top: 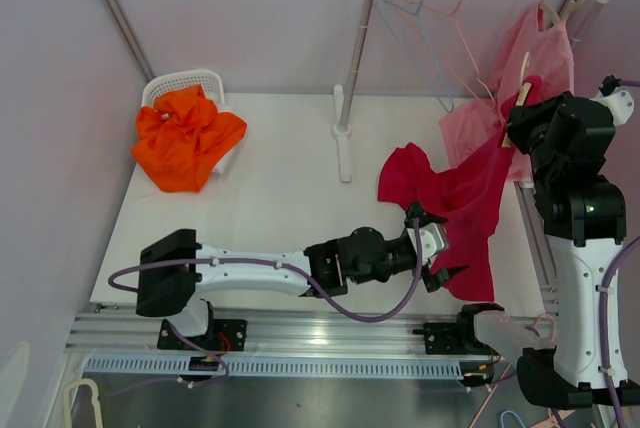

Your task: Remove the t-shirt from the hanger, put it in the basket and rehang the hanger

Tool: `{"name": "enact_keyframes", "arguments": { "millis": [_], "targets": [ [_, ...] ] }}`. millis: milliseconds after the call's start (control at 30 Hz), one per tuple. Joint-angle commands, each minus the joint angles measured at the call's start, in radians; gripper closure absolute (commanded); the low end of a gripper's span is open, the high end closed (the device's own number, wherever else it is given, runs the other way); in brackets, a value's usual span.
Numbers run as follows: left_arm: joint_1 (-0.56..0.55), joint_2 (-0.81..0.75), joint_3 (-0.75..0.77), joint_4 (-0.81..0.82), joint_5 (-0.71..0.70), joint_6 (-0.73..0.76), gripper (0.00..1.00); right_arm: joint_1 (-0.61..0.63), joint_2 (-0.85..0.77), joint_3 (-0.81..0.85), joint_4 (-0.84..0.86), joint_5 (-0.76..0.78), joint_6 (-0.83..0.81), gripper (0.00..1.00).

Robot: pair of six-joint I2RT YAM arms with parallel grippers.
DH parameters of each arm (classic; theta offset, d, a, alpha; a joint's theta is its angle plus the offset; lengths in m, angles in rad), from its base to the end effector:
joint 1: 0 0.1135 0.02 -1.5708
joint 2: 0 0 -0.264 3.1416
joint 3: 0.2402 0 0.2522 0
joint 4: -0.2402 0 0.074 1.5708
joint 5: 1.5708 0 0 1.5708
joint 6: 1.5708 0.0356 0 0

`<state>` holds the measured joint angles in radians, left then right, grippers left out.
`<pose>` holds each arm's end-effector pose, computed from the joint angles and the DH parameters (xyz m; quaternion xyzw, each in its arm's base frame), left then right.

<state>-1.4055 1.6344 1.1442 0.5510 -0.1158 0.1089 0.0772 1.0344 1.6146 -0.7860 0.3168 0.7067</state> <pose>0.0683 -0.3843 0.3212 0.4393 0.5262 -0.4074 0.6035 0.1630 0.0015 0.5029 0.3318 0.6978 0.1248 0.6224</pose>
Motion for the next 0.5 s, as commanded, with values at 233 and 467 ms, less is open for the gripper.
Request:
{"name": "enact_keyframes", "arguments": {
  "millis": [233,467],
  "targets": [
    [-0.009,0.062,0.121,0.21,0.074,-0.181,0.01,0.006,-0.039,0.056,0.002,-0.004,0.022,1.0],
    [-0.01,0.186,0.232,0.115,0.008,-0.281,0.05,0.006,-0.033,0.096,-0.012,-0.028,0.028,1.0]
  ]
}}
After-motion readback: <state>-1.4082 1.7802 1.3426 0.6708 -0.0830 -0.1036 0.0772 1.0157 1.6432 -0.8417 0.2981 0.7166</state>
